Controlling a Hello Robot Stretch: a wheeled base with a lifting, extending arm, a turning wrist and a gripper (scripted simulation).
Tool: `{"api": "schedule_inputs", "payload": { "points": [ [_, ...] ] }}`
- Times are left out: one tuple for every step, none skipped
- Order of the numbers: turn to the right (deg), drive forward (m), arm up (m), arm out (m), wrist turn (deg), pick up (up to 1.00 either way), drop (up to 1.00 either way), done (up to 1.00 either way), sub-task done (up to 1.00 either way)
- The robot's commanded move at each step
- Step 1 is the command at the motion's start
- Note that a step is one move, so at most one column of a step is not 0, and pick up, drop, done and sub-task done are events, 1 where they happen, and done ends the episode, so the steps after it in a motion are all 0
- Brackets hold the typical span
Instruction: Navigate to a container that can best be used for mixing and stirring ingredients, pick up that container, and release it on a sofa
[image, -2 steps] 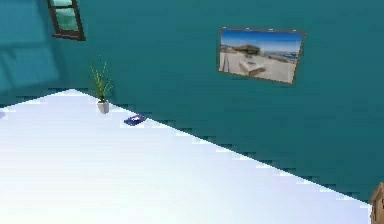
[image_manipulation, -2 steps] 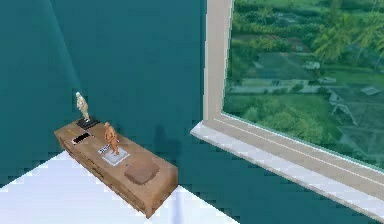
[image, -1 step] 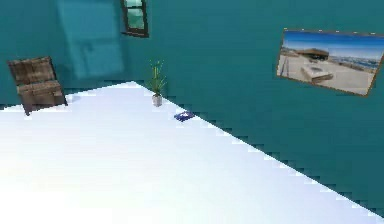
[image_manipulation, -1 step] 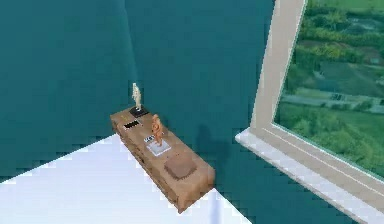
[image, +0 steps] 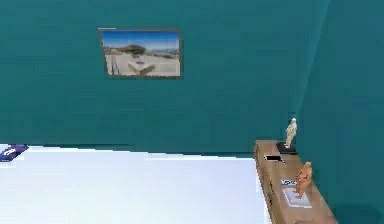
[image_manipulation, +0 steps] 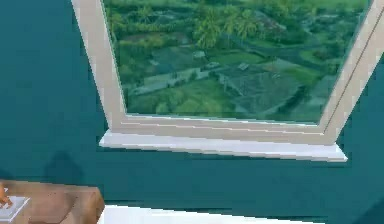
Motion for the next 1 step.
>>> {"api": "schedule_inputs", "payload": {
  "points": [
    [42.0, 0.0, 0.0, 0.0, 0.0, 0.0, 0.0, 0.0, 0.0]
  ]
}}
